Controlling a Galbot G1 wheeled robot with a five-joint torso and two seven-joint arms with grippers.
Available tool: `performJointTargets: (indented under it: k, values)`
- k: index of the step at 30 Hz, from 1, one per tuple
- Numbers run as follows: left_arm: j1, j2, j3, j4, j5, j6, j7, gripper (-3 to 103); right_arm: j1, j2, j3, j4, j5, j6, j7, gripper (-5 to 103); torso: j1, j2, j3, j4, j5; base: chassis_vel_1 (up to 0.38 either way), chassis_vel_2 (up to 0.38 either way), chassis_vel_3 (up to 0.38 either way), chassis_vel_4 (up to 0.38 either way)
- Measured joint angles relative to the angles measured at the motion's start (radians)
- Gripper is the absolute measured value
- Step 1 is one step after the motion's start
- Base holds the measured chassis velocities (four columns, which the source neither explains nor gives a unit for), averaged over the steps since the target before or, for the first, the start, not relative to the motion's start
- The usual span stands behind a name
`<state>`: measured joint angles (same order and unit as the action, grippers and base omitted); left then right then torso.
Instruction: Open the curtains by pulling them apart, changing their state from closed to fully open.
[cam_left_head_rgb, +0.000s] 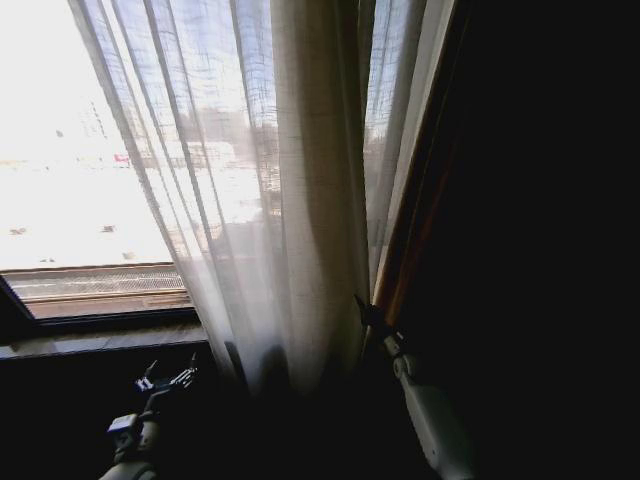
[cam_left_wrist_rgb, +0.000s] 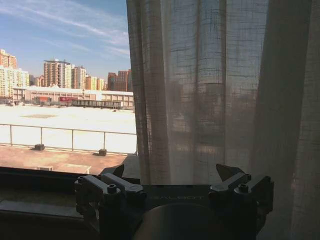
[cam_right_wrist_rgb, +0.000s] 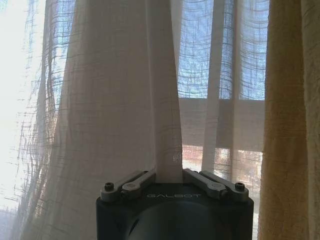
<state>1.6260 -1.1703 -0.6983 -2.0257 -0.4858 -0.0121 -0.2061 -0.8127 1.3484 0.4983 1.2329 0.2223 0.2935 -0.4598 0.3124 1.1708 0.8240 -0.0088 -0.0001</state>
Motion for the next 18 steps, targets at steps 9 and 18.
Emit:
performJointTargets:
  k: [9, 18]
  values:
    - [0.000, 0.000, 0.000, 0.000, 0.000, 0.000, 0.000, 100, -0.005, 0.005, -0.013, 0.004, 0.034, 0.020, 0.007, 0, 0.000, 0.000, 0.000, -0.0001, 0.0000, -0.292, -0.285, 0.288, 0.279]
    - [0.000, 0.000, 0.000, 0.000, 0.000, 0.000, 0.001, 100, -0.012, 0.002, -0.014, 0.009, 0.031, 0.036, 0.033, 0, 0.000, 0.000, 0.000, 0.0001, 0.0006, -0.104, -0.125, 0.111, 0.088]
